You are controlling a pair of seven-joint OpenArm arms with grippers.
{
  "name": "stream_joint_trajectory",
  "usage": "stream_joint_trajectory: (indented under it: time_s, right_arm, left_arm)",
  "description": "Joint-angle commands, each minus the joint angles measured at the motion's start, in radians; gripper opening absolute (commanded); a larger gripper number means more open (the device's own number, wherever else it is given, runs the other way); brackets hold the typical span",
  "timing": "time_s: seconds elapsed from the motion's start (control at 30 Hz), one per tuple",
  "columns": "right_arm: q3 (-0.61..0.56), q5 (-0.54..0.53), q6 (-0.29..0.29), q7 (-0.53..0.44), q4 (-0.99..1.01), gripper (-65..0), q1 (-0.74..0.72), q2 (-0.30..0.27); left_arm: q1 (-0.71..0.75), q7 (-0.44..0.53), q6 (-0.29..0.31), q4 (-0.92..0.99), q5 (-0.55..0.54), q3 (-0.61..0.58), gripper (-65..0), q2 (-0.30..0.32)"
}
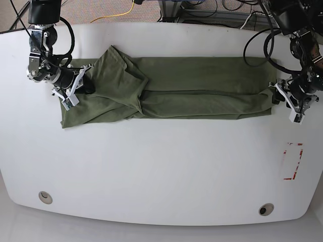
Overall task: Layout the t-shirt on the table in an organized manner, then fold the t-shirt properly
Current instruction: 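Pull the left gripper's held end outward to stretch the folded strip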
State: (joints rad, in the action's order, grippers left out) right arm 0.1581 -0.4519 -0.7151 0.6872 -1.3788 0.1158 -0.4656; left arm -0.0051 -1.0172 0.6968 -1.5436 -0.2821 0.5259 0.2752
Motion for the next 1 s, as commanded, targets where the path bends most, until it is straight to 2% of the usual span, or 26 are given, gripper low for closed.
stream_joint_trajectory:
  time_s: [0.0, 0.47, 0.57, 0.7, 0.77, 0.97]
  right_arm:
    - [-0.007, 0.078, 0.017, 0.099, 0.012, -59.8, 0.015, -0.005]
    - [-0.007, 0.077, 0.017, 0.099, 0.011, -59.9, 0.015, -0.005]
    - [-0.002, 0.077, 0.017, 0.099, 0.011, -59.9, 0.015, 0.006]
    - [-0.002, 0.077, 0.017, 0.099, 0.011, -59.9, 0.015, 0.012]
    - [-0.002, 0.077, 0.017, 0.099, 0.011, -59.9, 0.015, 0.012]
    - [-0.002, 0.077, 0.017, 0.099, 0.011, -59.9, 0.014, 0.014]
  left_arm:
    - [-0.034, 0.016, 0.001, 0.016, -0.012, 0.000, -33.6, 0.000]
    - [-0.063, 0.018, 0.001, 0.091, -0.010, -0.063, -34.2, 0.002]
    - [-0.063, 0.018, 0.001, 0.091, 0.001, -0.063, -39.7, 0.002]
    - [-0.065, 0.018, 0.001, 0.091, 0.070, -0.063, -54.6, 0.000]
    - [-0.065, 0.018, 0.001, 0.091, 0.102, -0.063, -59.6, -0.001]
    - [-0.063, 0.018, 0.001, 0.090, 0.136, -0.100, -60.8, 0.012]
